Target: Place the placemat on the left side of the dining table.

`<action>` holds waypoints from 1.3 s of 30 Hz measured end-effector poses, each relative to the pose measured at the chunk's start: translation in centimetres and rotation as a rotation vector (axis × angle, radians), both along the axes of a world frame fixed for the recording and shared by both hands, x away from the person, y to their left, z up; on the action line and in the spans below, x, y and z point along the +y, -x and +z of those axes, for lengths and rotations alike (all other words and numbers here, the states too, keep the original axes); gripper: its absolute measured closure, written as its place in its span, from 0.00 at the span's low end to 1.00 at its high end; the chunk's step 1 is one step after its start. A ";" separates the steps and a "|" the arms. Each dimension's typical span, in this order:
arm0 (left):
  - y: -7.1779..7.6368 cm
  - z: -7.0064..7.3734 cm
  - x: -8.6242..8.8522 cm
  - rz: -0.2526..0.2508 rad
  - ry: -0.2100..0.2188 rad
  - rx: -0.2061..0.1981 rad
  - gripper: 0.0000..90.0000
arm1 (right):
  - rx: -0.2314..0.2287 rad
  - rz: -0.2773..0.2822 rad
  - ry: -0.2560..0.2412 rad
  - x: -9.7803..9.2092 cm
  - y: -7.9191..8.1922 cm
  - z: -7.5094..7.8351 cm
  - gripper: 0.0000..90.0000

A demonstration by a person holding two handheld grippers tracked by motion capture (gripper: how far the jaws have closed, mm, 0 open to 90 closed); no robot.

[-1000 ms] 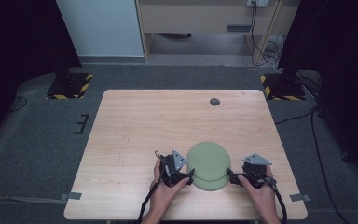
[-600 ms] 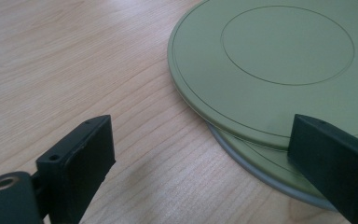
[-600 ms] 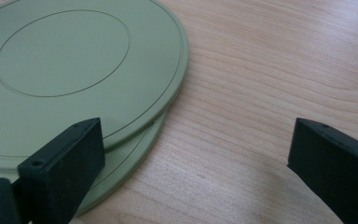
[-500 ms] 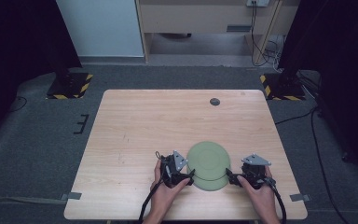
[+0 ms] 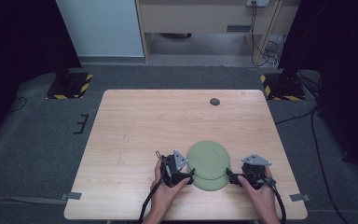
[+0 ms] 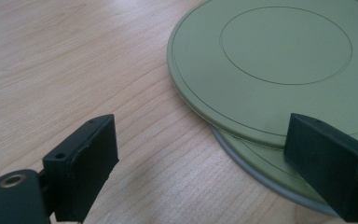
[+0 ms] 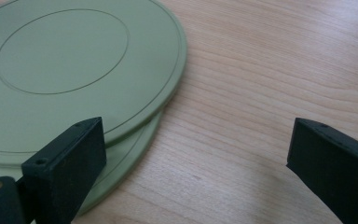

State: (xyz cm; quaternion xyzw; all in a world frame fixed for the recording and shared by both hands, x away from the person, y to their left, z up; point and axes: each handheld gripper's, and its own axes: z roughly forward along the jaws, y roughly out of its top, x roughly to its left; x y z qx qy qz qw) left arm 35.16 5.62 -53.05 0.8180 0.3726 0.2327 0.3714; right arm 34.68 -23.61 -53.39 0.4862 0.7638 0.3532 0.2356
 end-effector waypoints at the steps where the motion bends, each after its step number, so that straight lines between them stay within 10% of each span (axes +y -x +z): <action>1: 0.0 0.0 0.0 0.000 0.002 0.000 0.10 | 0.000 -0.006 -0.003 -0.1 0.0 0.0 0.05; 39: -0.8 0.0 0.1 0.015 -0.024 -0.013 0.10 | -0.019 -0.086 0.011 -0.3 -1.7 -0.1 0.03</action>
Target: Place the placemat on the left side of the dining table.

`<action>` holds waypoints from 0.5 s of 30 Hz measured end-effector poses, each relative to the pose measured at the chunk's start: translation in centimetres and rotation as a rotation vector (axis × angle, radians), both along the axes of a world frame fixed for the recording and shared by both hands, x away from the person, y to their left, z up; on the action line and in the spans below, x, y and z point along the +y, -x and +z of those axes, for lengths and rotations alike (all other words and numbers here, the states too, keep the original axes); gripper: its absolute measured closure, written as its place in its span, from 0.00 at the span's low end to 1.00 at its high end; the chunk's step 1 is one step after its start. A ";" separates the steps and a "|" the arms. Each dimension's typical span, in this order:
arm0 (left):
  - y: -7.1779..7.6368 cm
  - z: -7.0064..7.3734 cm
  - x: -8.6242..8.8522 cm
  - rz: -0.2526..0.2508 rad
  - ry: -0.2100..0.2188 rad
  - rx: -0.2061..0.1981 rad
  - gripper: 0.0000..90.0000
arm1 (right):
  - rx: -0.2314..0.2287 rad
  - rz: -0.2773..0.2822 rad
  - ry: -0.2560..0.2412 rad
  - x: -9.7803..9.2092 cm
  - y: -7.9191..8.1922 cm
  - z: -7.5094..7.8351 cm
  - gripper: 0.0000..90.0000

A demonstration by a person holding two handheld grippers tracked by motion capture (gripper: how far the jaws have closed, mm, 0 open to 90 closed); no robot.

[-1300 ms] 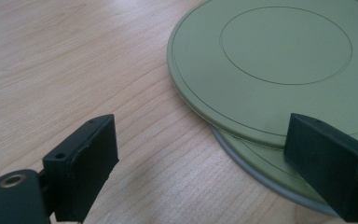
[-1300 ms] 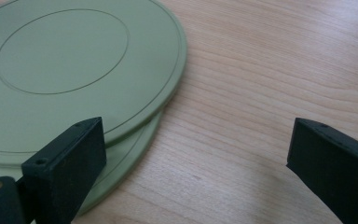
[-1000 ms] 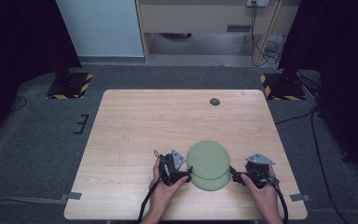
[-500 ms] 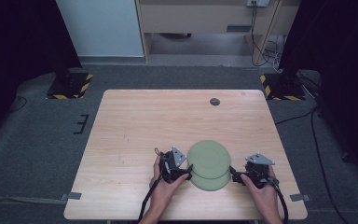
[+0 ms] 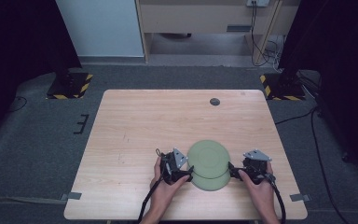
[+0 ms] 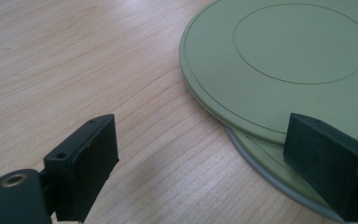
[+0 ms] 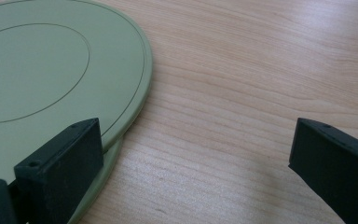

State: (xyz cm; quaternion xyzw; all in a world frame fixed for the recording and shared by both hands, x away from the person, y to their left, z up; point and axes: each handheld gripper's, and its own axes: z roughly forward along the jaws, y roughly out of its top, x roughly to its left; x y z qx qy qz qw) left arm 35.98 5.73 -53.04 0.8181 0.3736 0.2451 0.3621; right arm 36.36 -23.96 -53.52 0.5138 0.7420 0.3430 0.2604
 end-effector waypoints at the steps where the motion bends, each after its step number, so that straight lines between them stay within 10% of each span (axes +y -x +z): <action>1: 0.0 0.0 0.0 0.001 0.000 0.000 0.10 | -0.003 -0.001 0.001 0.0 0.0 0.0 0.04; 15: -0.2 -0.1 -0.1 0.006 0.002 -0.007 0.09 | 0.029 0.029 -0.007 -0.2 0.7 0.1 0.05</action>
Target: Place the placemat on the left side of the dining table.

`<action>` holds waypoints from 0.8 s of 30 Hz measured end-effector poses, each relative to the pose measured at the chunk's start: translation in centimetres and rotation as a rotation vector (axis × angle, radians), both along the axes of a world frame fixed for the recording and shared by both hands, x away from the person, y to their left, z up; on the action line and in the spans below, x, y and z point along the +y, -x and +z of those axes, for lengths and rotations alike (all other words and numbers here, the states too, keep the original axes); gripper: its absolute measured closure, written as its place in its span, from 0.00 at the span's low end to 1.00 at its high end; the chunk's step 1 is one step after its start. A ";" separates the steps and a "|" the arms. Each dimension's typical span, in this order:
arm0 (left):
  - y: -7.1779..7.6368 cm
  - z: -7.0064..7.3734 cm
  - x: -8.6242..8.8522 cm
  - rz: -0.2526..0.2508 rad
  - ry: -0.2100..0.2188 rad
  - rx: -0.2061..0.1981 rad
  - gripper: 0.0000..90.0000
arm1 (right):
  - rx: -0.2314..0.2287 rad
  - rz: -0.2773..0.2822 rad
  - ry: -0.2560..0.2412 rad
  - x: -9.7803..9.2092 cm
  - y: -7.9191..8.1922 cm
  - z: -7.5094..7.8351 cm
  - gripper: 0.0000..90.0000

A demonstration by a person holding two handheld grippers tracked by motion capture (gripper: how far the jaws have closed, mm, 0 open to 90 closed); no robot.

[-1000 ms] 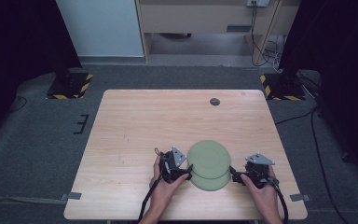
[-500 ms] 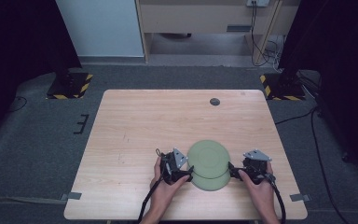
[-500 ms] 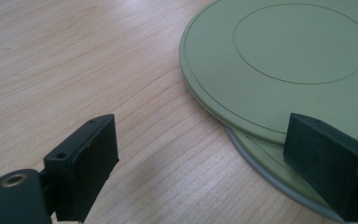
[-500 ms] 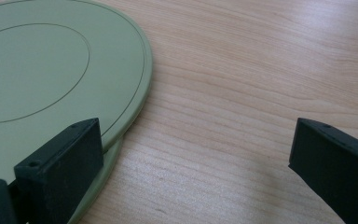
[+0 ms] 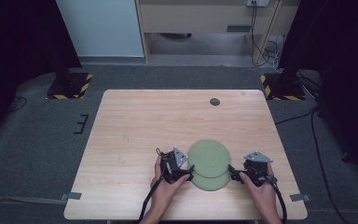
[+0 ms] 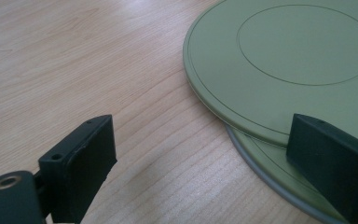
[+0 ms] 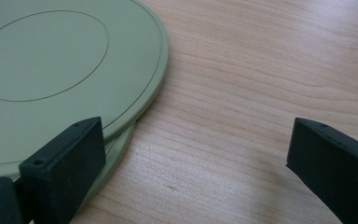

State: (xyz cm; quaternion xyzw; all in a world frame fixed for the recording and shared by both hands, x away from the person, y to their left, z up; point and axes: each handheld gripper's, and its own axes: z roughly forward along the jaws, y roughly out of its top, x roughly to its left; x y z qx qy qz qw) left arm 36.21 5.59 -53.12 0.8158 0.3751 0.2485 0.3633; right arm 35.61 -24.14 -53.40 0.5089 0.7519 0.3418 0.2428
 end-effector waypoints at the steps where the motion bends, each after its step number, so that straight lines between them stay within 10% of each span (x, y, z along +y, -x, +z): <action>1: 0.0 0.0 0.0 -0.001 -0.003 -0.003 0.09 | 0.000 -0.003 -0.003 0.0 0.0 -0.1 0.05; 24: 0.0 0.0 -0.3 0.003 0.006 -0.002 0.06 | -0.007 0.003 -0.006 0.5 0.0 -0.1 0.03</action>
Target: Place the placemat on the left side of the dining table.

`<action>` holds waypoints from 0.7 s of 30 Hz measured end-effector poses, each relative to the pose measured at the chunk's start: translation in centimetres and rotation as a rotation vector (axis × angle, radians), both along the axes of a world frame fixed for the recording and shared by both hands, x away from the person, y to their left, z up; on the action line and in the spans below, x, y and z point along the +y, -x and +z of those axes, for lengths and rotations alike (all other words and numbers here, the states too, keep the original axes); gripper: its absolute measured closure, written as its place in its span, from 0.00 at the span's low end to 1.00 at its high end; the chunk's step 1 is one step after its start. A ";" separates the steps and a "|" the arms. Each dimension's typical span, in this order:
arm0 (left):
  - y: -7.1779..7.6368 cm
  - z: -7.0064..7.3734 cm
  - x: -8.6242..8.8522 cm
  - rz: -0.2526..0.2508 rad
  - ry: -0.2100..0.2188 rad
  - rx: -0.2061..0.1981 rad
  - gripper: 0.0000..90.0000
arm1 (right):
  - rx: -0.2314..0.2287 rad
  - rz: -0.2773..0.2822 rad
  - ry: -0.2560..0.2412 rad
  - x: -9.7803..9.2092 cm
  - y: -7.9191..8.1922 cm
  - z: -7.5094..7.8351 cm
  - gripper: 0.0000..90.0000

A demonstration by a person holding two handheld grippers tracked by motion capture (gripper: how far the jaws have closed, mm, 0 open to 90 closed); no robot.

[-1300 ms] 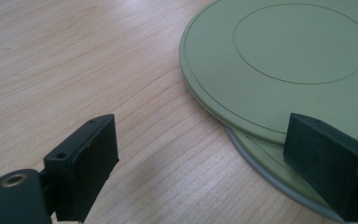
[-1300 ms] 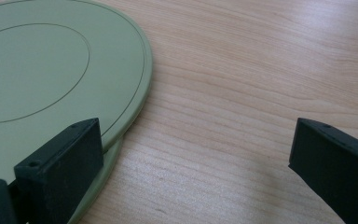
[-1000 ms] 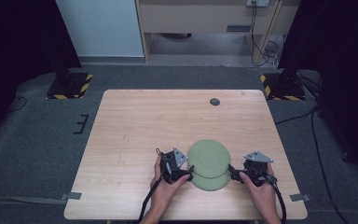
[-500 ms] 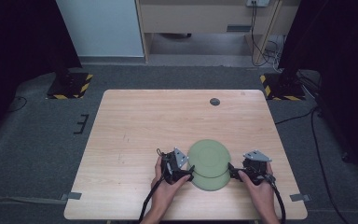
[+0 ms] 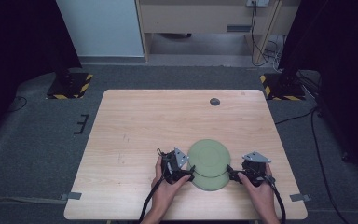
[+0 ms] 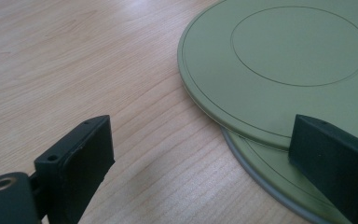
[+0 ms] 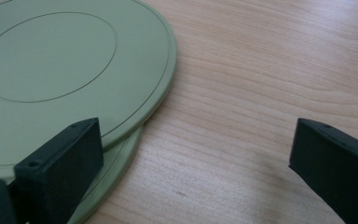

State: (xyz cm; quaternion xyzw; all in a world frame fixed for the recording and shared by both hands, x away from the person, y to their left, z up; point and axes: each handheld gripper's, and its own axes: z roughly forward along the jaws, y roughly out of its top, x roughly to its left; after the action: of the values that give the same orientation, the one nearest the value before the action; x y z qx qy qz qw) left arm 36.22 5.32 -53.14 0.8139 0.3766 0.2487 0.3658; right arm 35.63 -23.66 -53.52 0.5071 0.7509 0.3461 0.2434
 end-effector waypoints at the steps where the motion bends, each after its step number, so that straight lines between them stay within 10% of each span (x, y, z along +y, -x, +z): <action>1: 0.0 0.0 0.0 0.001 0.002 0.000 0.06 | 0.000 -0.006 -0.001 0.0 -0.1 0.0 0.03; 21: 0.0 0.0 0.0 0.001 0.001 -0.003 0.06 | 0.010 0.010 0.002 -0.6 0.1 0.1 0.05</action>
State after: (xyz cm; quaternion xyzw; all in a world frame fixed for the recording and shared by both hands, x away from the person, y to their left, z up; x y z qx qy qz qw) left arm 36.26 5.32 -53.17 0.8132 0.3765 0.2500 0.3667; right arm 35.57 -24.30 -53.40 0.5049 0.7549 0.3440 0.2386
